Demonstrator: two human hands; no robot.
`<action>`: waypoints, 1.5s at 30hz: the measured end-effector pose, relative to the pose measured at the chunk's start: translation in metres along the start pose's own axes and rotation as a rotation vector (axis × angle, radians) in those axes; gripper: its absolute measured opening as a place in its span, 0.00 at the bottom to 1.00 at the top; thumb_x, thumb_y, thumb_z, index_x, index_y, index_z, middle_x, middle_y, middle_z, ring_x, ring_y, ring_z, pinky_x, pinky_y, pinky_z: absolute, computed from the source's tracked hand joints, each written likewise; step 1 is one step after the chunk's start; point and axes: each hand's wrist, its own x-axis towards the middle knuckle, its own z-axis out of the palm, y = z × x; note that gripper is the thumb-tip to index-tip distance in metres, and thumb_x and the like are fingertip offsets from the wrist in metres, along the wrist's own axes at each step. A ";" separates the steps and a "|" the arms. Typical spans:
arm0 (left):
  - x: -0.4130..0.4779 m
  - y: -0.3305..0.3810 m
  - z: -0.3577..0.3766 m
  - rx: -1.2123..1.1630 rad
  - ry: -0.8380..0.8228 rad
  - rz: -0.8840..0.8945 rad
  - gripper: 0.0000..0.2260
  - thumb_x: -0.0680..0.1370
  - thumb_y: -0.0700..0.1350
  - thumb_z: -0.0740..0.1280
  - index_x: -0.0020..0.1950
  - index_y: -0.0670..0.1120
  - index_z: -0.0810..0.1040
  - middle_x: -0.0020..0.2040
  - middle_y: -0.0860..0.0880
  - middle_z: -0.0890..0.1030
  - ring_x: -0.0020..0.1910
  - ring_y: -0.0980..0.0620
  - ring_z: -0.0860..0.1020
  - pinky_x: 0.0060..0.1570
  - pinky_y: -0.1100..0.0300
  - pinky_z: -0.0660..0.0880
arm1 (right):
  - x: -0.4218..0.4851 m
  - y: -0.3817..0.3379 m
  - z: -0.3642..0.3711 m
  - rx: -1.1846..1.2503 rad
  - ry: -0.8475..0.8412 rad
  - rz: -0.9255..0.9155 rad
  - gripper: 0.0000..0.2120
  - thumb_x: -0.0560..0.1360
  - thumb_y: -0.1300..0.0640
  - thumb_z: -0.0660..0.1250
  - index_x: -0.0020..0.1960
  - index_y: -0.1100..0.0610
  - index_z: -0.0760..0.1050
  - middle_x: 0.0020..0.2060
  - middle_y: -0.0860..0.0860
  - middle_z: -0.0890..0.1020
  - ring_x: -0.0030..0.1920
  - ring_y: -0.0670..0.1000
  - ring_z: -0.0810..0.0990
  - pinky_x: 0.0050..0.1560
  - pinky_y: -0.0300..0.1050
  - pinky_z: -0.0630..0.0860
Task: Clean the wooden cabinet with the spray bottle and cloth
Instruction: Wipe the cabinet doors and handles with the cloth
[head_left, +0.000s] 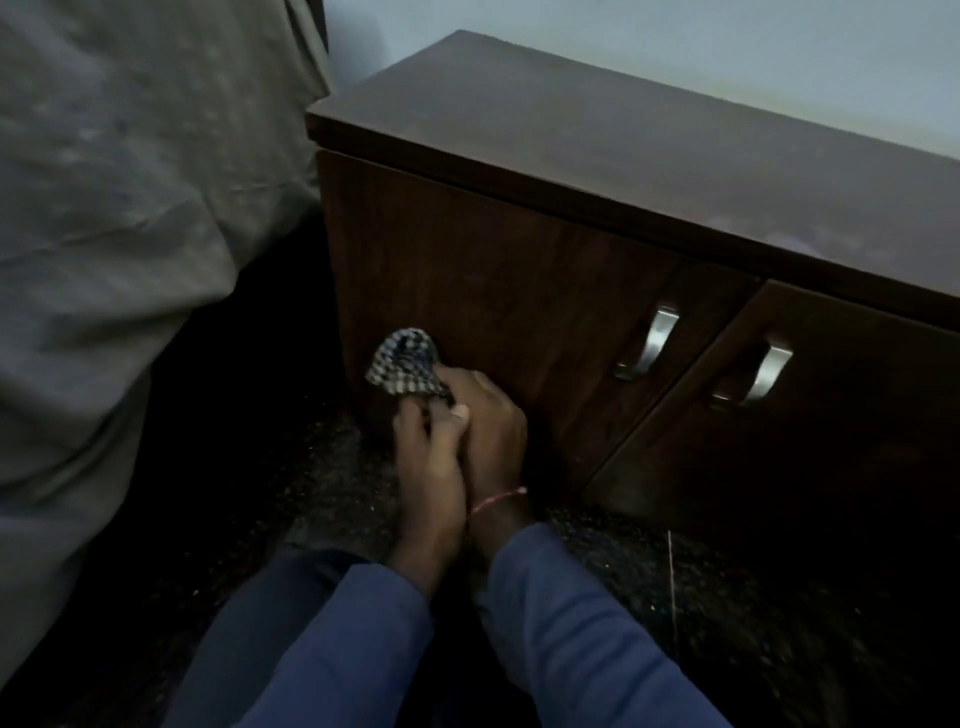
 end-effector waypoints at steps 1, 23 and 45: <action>-0.010 -0.008 0.006 0.075 -0.042 -0.005 0.14 0.67 0.54 0.66 0.47 0.47 0.74 0.48 0.37 0.76 0.48 0.43 0.76 0.54 0.39 0.73 | -0.010 0.014 -0.006 0.006 0.003 0.030 0.10 0.73 0.55 0.65 0.52 0.55 0.80 0.43 0.51 0.83 0.43 0.53 0.81 0.41 0.49 0.77; -0.052 -0.027 0.040 0.104 -0.391 -0.140 0.27 0.65 0.55 0.69 0.62 0.48 0.76 0.57 0.45 0.81 0.56 0.48 0.80 0.61 0.47 0.75 | -0.061 0.061 -0.034 0.019 0.302 0.466 0.06 0.70 0.58 0.64 0.37 0.59 0.74 0.33 0.54 0.79 0.33 0.53 0.76 0.33 0.42 0.69; -0.049 -0.033 0.051 0.304 -0.565 -0.428 0.18 0.75 0.68 0.60 0.54 0.59 0.80 0.58 0.54 0.82 0.59 0.54 0.79 0.65 0.48 0.73 | -0.070 0.073 -0.089 -0.108 0.399 0.393 0.08 0.67 0.68 0.68 0.46 0.64 0.75 0.46 0.59 0.76 0.46 0.54 0.75 0.46 0.40 0.69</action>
